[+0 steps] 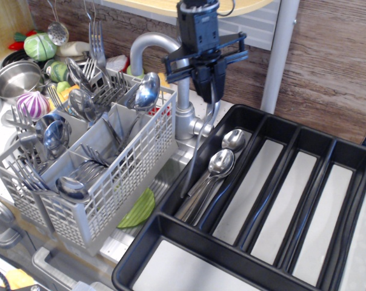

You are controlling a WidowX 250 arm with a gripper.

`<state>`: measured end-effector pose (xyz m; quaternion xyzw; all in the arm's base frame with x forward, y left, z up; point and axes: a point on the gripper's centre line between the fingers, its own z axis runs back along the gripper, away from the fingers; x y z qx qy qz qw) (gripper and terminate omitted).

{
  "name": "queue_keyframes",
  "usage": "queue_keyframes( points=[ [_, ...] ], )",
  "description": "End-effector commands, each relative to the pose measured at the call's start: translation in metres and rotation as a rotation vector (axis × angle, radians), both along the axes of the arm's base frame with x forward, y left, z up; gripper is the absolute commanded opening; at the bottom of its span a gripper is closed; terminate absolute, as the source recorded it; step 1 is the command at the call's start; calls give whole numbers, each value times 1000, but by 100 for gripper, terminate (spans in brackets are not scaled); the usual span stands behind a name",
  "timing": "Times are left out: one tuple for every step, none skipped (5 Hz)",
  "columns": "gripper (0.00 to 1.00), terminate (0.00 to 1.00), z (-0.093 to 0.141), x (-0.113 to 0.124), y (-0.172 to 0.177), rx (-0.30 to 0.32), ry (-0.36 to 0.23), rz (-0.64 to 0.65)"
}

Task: Put small spoon from basket to tray

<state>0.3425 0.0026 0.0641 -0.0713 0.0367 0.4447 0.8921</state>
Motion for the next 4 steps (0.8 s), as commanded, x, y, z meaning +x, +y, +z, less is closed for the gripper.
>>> queue_keyframes(
  points=[
    [0, 0, -13, -9, 9, 19, -113, -28],
    [0, 0, -26, -12, 7, 21, -193, 9],
    [100, 0, -26, -12, 7, 21, -193, 9],
    [100, 0, -26, -12, 7, 21, -193, 9]
  ],
)
